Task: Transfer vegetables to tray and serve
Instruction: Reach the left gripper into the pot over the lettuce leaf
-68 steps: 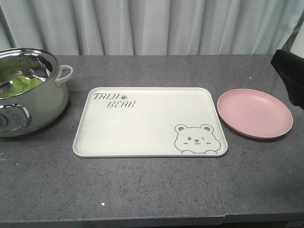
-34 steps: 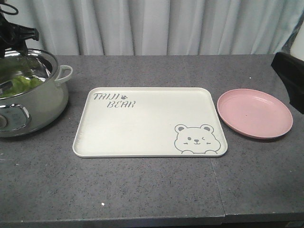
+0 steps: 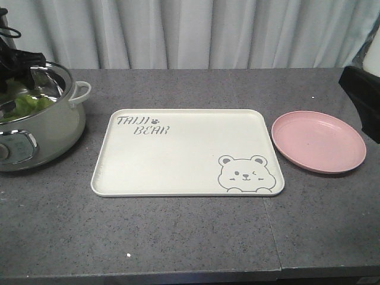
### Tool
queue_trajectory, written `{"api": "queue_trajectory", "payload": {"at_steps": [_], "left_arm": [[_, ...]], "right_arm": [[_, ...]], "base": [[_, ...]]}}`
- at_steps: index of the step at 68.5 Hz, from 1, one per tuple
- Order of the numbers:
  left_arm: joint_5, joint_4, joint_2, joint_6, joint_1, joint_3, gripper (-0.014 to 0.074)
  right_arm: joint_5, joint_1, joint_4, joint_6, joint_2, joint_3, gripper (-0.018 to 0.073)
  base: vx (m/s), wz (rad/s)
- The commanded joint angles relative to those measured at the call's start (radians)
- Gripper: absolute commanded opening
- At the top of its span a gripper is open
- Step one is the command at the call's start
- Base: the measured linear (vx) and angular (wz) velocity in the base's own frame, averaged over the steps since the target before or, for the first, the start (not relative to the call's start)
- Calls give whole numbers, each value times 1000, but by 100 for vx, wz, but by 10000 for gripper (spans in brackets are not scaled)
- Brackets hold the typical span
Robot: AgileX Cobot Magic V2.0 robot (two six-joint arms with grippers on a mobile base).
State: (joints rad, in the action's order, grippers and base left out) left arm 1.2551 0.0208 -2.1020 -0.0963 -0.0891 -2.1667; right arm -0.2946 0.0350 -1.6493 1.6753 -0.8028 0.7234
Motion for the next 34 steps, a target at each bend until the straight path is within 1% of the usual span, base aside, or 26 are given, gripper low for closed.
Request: {"api": "queue_trajectory", "payload": {"at_steps": [1, 6, 14, 29, 34], "left_arm": [[-5, 13, 71, 6, 2, 35, 413], [-5, 10, 71, 6, 2, 69, 413], [-5, -21, 71, 10, 2, 117, 413], [-5, -21, 65, 10, 2, 166, 413], [-5, -26, 65, 24, 2, 180, 413]], "right_arm": [[13, 2, 13, 3, 2, 34, 552], [13, 2, 13, 3, 2, 34, 552], [13, 2, 13, 3, 2, 34, 552], [12, 2, 13, 3, 2, 34, 552], [5, 2, 13, 6, 2, 34, 552]], "base": [[0, 0], [0, 0], [0, 0], [0, 0], [0, 0]]}}
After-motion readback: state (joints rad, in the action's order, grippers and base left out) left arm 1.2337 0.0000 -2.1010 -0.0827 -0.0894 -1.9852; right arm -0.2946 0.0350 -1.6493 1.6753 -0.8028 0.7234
